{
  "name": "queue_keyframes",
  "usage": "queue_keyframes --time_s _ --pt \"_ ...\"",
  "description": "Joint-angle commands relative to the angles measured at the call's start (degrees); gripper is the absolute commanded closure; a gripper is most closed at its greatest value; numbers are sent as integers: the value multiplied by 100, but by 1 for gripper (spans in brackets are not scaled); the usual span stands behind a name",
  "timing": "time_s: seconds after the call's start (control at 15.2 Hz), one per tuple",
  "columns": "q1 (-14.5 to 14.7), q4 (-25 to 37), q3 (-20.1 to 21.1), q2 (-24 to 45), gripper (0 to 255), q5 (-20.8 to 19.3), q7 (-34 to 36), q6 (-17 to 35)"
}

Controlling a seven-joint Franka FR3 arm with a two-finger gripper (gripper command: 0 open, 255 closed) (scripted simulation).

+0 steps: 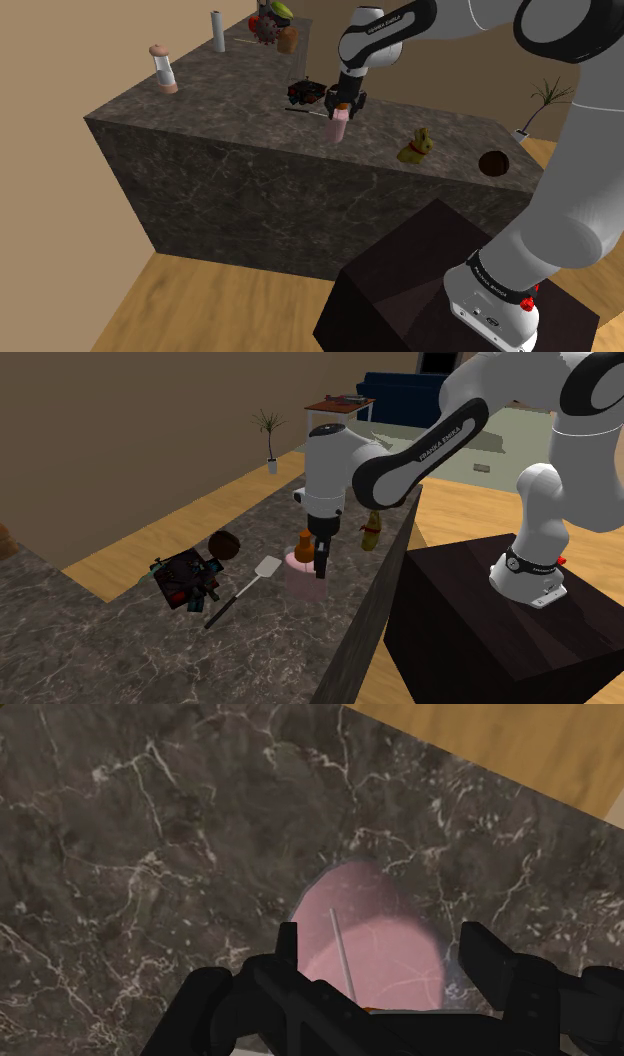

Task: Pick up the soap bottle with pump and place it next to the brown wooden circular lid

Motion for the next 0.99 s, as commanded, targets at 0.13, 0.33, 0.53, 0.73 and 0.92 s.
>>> queue_keyframes --time_s 0.13,0.33,0.53,0.73,0.92 --pt "-3 -4 -2 7 255 0 -4 5" --pt "0 0 0 9 255 -1 0 3" --pt "2 88 -5 -98 255 -13 11 -191" --pt "4 187 -10 -196 255 -25 21 -388" --pt "6 298 -13 -286 255 -35 30 -588"
